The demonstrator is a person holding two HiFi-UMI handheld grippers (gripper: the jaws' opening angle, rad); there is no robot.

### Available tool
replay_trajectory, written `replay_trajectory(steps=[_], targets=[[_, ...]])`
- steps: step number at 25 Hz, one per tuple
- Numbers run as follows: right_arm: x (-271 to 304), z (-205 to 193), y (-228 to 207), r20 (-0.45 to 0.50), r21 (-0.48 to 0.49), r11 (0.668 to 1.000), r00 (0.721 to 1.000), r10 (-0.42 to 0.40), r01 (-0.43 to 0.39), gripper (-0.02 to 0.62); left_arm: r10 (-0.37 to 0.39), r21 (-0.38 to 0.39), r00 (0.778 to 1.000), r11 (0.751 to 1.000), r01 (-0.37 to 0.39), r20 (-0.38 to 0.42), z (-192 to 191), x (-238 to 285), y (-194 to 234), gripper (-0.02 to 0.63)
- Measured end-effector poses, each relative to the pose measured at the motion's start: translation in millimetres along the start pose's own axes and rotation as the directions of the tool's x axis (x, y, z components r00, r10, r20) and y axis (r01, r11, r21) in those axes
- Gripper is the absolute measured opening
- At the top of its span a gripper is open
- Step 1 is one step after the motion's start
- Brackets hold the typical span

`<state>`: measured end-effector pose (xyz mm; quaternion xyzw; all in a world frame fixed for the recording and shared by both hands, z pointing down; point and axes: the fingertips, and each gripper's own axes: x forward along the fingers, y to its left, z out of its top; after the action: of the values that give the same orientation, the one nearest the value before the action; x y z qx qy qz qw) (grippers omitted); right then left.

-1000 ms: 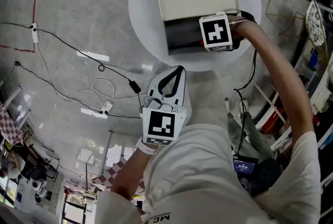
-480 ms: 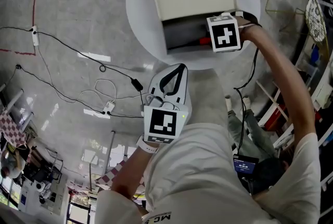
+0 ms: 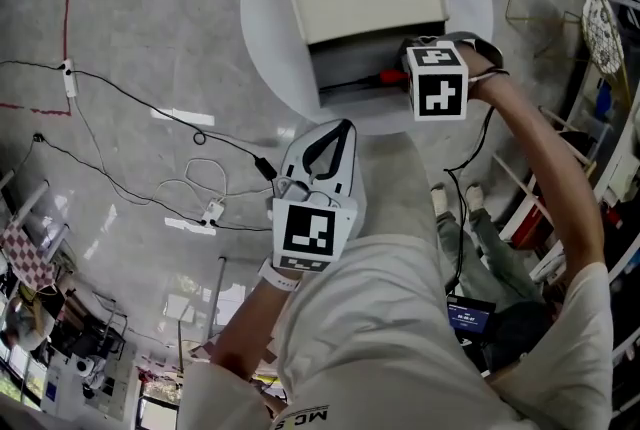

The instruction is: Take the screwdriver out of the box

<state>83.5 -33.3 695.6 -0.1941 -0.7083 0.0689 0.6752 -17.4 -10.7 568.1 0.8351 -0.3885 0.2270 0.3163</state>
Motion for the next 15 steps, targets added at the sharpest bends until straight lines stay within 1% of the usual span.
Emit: replay_trajectory(steps=[4, 8, 15], targets=[[-11, 0, -1, 0.037, 0.064, 0.996, 0.997, -0.062, 0.059, 0.144, -0.008, 0.015, 1.0, 1.0, 0.008, 0.001, 5, -2, -2, 0.011], [-21, -5, 3, 0.069, 0.13, 0.984, 0.989, -0.128, 0.118, 0.144, -0.018, 0.033, 1.0, 0.999, 0.018, 0.001, 10, -5, -8, 0.011], [-46, -6, 6, 0.133, 0.258, 0.939, 0.955, -0.267, 0.226, 0.144, -0.019, 0.066, 1.0, 0.998, 0.018, 0.011, 24, -17, -7, 0.011]])
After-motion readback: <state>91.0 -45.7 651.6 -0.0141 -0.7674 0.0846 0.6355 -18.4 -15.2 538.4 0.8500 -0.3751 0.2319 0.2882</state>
